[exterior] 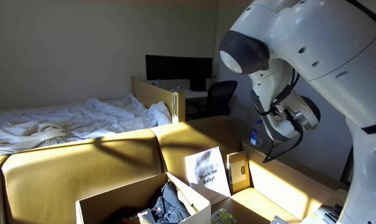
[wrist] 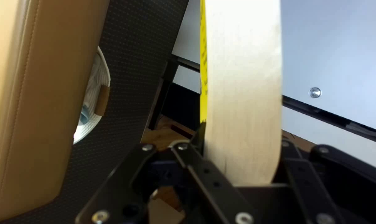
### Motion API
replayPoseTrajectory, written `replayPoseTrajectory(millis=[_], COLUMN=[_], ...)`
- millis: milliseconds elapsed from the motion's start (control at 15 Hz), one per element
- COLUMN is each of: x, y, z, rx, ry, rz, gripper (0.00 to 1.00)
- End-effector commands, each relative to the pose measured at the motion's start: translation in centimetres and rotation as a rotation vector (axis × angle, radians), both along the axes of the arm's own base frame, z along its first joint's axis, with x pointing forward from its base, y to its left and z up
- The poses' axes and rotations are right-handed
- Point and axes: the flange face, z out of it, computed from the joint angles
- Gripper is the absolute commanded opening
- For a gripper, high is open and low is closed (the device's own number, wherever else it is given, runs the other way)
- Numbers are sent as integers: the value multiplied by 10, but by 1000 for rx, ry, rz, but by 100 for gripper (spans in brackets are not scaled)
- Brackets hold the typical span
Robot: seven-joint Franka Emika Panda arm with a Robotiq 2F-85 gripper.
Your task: Remove the yellow book and then the brown book from the box and place them on the right armrest of the chair
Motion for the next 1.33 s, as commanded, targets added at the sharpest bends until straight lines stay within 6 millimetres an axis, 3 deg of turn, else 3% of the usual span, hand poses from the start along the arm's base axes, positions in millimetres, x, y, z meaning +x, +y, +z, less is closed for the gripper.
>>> replayPoseTrajectory(millis=[0,200,600,1000,1267], x=[5,1,-8,14,5], y=[7,9,-8,7,10], z=[-13,-50,-113,-152,-179], rx=[-58,-62,-38,-66,-51], ry=[12,53,126,183,253], rz=[-21,-34,-75,15,36], gripper=[12,12,12,12,12])
